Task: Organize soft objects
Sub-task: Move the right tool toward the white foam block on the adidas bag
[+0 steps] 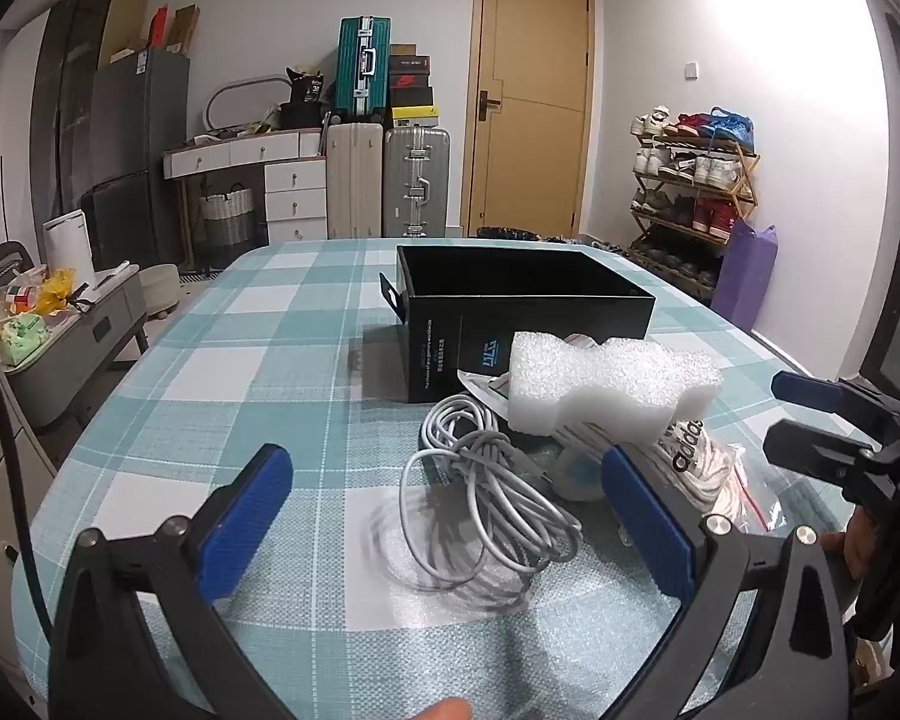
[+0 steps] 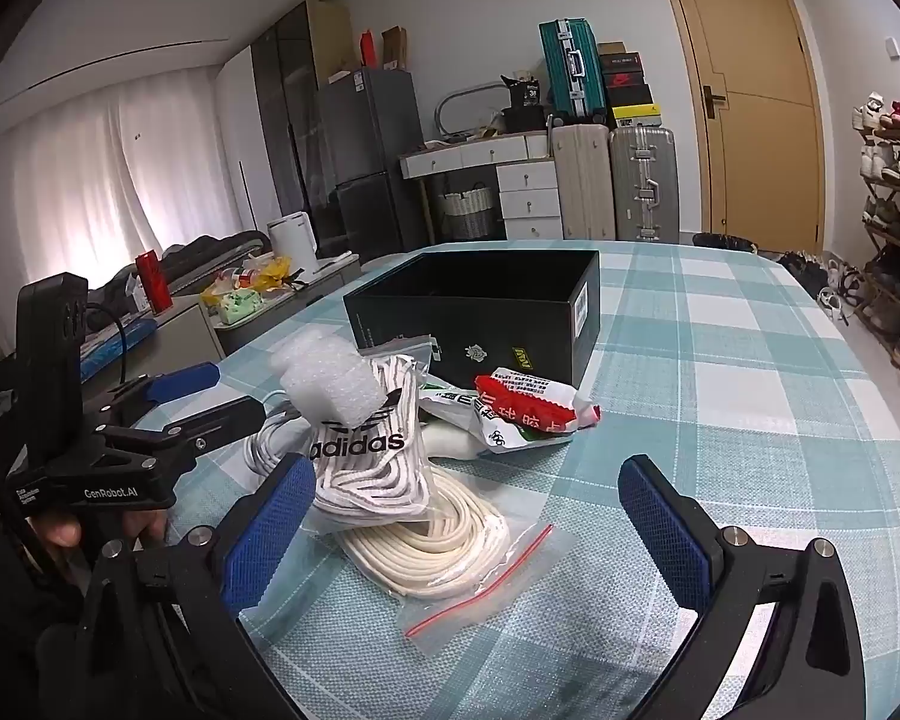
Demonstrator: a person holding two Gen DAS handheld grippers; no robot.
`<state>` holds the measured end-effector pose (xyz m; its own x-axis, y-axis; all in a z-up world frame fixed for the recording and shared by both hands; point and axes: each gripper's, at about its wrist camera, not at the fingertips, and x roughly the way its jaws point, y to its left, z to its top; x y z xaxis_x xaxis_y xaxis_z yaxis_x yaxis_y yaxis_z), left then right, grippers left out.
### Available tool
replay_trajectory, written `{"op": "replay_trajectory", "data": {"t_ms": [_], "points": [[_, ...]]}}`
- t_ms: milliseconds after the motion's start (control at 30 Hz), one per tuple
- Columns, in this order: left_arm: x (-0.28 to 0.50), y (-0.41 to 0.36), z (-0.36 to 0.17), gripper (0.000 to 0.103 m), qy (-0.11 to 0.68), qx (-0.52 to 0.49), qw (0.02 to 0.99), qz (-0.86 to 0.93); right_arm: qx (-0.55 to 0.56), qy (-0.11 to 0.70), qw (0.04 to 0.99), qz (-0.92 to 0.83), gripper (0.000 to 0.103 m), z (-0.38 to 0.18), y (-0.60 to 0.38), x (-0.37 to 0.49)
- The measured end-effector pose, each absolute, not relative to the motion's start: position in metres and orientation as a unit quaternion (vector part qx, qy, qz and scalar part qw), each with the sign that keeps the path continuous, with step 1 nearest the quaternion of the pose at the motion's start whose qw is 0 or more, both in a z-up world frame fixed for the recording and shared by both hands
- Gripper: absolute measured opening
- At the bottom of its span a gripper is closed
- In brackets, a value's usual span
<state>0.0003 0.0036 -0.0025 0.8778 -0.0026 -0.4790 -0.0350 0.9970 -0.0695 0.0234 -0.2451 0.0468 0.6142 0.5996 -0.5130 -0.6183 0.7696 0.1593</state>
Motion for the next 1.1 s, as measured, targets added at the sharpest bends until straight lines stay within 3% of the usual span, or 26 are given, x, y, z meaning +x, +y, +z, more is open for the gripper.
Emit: {"op": "replay_trajectory", "data": {"t_ms": [1100], "points": [[-0.0006,0.0053,0.0001,0.103,0.244,-0.039,0.969,0.008,-0.017,0.267,0.902,0.338,0.103,0.0508,-0.2476,0.0247]]}}
